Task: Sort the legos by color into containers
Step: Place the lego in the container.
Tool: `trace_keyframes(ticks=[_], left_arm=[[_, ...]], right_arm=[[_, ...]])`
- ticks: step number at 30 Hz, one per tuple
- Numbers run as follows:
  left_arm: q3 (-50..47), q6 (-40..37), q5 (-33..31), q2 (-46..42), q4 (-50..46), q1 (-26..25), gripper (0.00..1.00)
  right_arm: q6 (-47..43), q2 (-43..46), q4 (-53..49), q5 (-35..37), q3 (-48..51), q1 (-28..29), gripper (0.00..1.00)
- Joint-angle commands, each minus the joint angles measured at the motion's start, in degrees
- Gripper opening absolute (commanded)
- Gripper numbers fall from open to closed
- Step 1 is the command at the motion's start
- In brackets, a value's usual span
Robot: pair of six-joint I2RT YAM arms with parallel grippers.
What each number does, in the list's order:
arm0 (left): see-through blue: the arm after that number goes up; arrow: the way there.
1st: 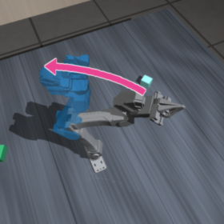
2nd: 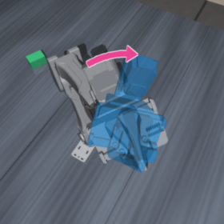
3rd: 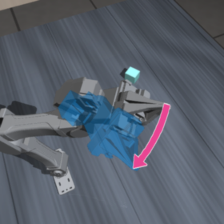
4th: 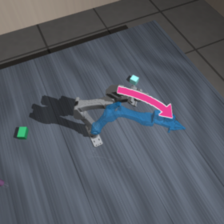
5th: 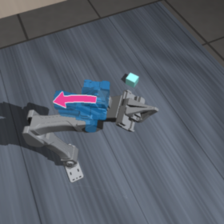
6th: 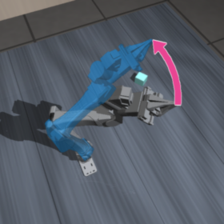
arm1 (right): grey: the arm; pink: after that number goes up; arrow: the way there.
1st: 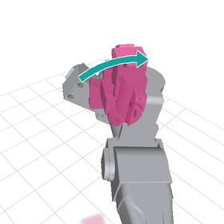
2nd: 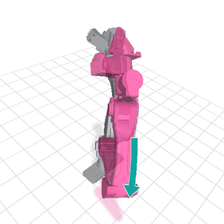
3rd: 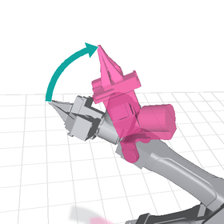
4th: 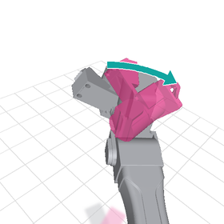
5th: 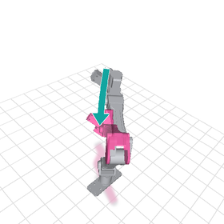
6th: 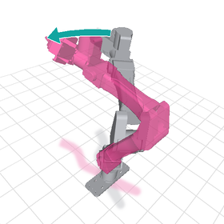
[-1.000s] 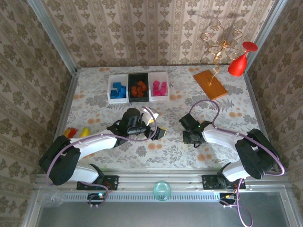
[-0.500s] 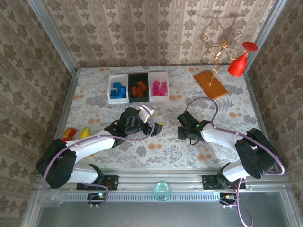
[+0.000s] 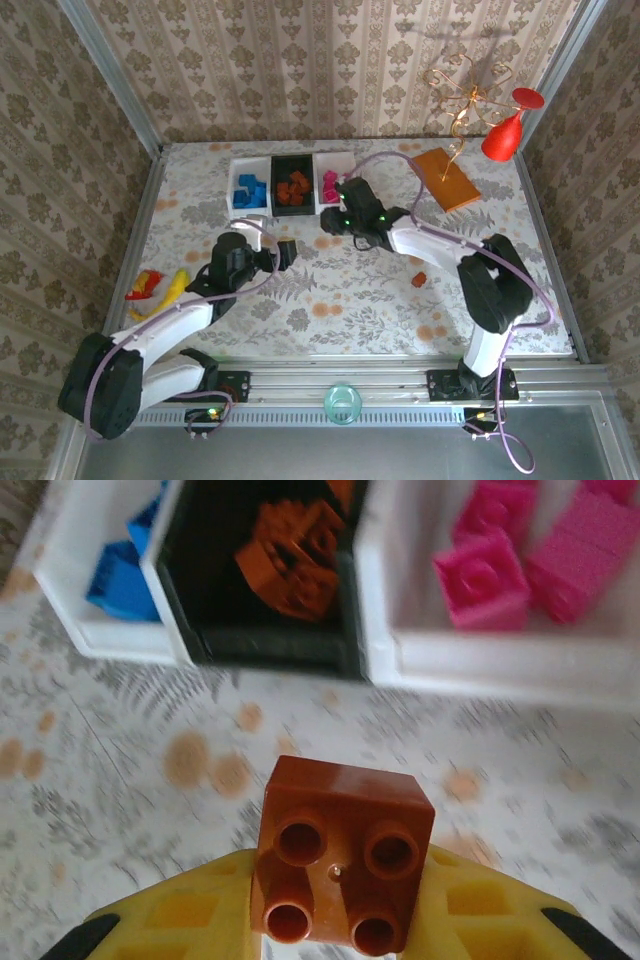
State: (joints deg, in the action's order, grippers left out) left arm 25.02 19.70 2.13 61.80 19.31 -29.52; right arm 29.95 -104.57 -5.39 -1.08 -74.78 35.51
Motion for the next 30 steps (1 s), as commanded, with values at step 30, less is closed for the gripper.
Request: trace_keyframes(ticks=[30], left_arm=[[0.82,1.20,10.89,1.66,6.34,-0.68,0.96]], right_arm=[[-4.90,4.66,-4.59,-5.86,-1.49,-8.68,0.65]])
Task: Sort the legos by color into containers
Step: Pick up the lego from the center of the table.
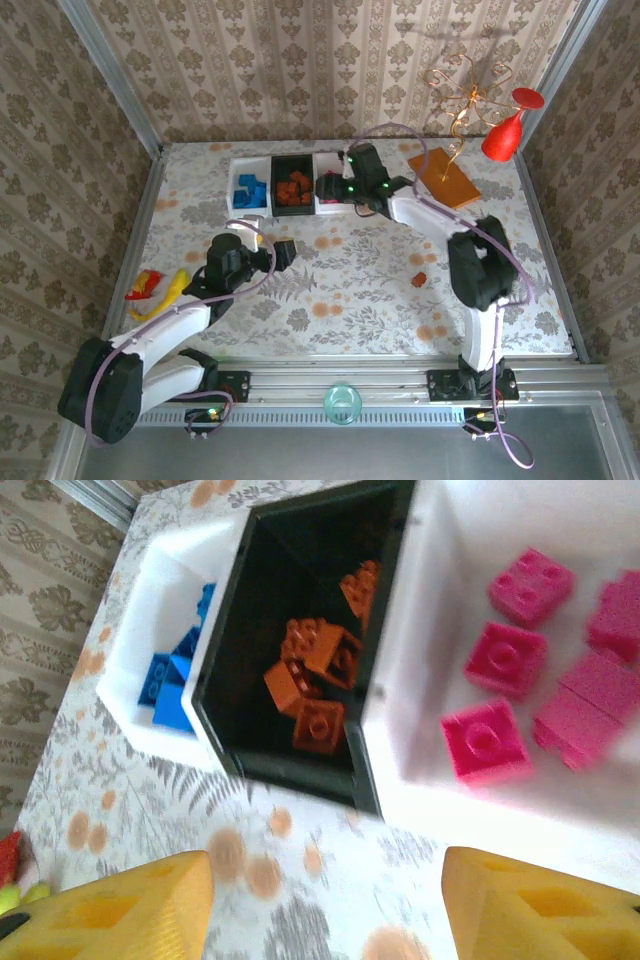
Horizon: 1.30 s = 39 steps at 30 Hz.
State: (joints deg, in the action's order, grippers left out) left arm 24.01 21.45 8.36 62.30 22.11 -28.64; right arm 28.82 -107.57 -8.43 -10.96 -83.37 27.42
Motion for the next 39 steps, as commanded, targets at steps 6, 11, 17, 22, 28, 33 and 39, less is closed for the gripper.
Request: trace_keyframes(ticks=[6,11,17,22,28,33,39], left_arm=[[5.24,-5.90,6.75,5.78,3.43,-8.33,0.96],[7.64,-9.72,6.52,8.90,1.85,-12.68,0.95],[8.21,-9.86,6.23,10.62,1.96,-13.37,0.95],[8.16,-9.85,5.71,10.34,1.65,-13.45,0.95],[8.07,-9.76,5.18,9.99,1.28,-13.46,0.95],[8.15,-9.93,4.65,9.94,0.92,-13.43,0.95],[8.42,-9.69,4.81,10.90,1.10,-13.39,0.95]], right_arm=[[-5.26,21.74,-10.20,14.25,24.91,-3.44,0.69],[-2.90,30.77,-12.70,16.33,36.53,-7.77,0.72],[-2.04,34.55,-15.03,19.23,42.13,-9.66,0.75],[-2.57,30.43,-14.55,15.62,42.13,-10.02,0.76],[-4.22,23.44,-14.43,11.08,38.93,-10.06,0.75],[-4.38,22.42,-15.70,8.26,38.98,-9.33,0.72],[-3.46,24.54,-17.67,9.07,41.11,-6.34,0.70]])
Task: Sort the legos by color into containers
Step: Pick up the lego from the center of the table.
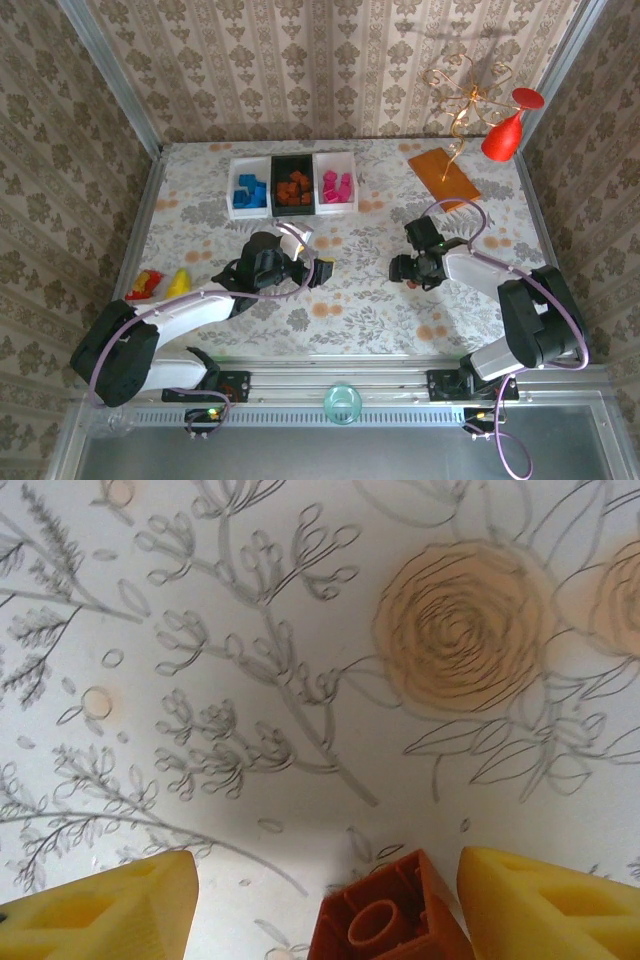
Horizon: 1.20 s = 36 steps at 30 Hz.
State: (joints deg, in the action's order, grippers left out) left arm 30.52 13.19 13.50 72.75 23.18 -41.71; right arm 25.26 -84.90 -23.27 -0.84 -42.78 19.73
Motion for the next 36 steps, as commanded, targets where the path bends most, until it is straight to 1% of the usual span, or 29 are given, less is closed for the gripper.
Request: trace_keyframes(ticks=[1,9,15,20,25,28,32,34,36], left_arm=[[1.95,-1.34,-0.23,0.58,0.09,-0.29,0.95],[2.00,-1.15,-0.22,0.90,0.25,-0.30,0.95],[2.00,-1.15,-0.14,0.90,0.22,-0.29,0.95],[1.93,-1.15,-0.27,0.81,0.25,-0.30,0.95],[1.99,-1.11,-0.73,1.07,0.20,-0.30,0.95],[1.86,-0.84,-3.42,0.70,-0.53,-0.30,0.95],[0.51,-0.05,-10.36,-1.79,-1.82,0.34,0.96],[-1.05,1.03,-12.39,-4.06,-1.40,1.61,0.97],[-2.95,2.68,-12.80,-6.82,-0.64,3.90,0.97]], right_arm=[[0.26,2.00,-2.92,-0.86,0.79,1.79,0.70],[1.19,-0.06,-3.01,0.07,0.62,6.40,0.63],[1.21,-1.88,-2.06,1.22,-0.18,7.43,0.49],[0.81,-2.99,-1.54,1.32,-0.94,7.59,0.41],[0.91,0.22,0.78,-0.64,-1.42,9.38,0.37],[2.53,2.97,4.90,-3.06,-1.90,10.07,0.34],[6.36,4.01,13.88,-6.51,-3.01,10.82,0.32],[7.29,3.00,17.31,-7.08,-4.81,11.75,0.32],[7.61,1.05,19.49,-6.80,-7.92,12.97,0.32]])
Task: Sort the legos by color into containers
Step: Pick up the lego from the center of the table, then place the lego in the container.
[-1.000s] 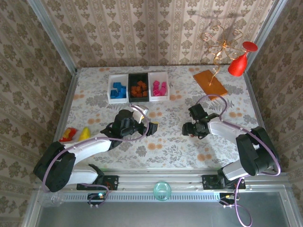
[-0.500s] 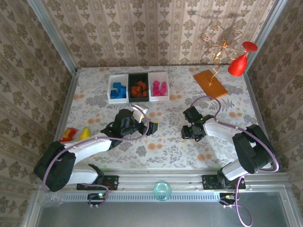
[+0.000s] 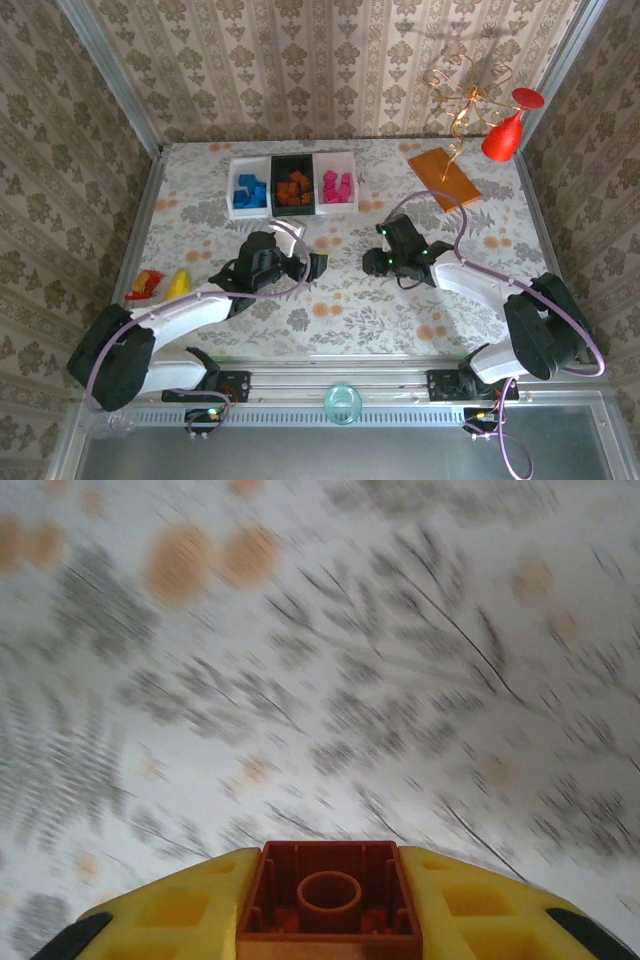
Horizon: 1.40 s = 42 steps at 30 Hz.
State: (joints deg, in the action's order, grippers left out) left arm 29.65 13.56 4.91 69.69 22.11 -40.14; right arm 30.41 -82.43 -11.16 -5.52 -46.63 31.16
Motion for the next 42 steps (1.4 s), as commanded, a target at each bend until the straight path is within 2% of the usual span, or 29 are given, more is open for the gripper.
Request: trace_keyframes(ticks=[1,8,19,29,35,39,42], left_arm=[[-2.90,3.27,-3.84,-4.90,0.82,3.62,0.97],[-7.75,9.09,-2.49,-11.34,2.51,12.11,0.97],[-8.03,9.97,-4.39,-13.13,-0.58,15.48,0.98],[-8.03,10.51,-3.28,-12.91,-0.61,16.45,0.98],[-8.01,10.57,-2.71,-12.82,-0.59,16.66,0.98],[-7.93,10.69,-2.54,-12.70,-0.59,16.75,0.98],[-7.85,10.67,-2.28,-12.56,-0.54,16.76,0.98]], right_arm=[[2.50,-2.54,8.19,-2.06,-5.48,1.98,0.33],[2.48,-14.46,12.21,-2.52,-19.09,4.25,0.33],[-1.67,-34.77,13.16,3.26,-42.29,4.26,0.36],[-3.17,-52.76,3.86,3.33,-68.94,2.27,0.42],[-1.40,-55.94,2.46,0.70,-74.82,0.67,0.52],[-1.05,-53.17,2.88,-1.00,-73.28,0.31,0.57],[-2.19,-48.14,4.32,-1.99,-68.47,0.31,0.60]])
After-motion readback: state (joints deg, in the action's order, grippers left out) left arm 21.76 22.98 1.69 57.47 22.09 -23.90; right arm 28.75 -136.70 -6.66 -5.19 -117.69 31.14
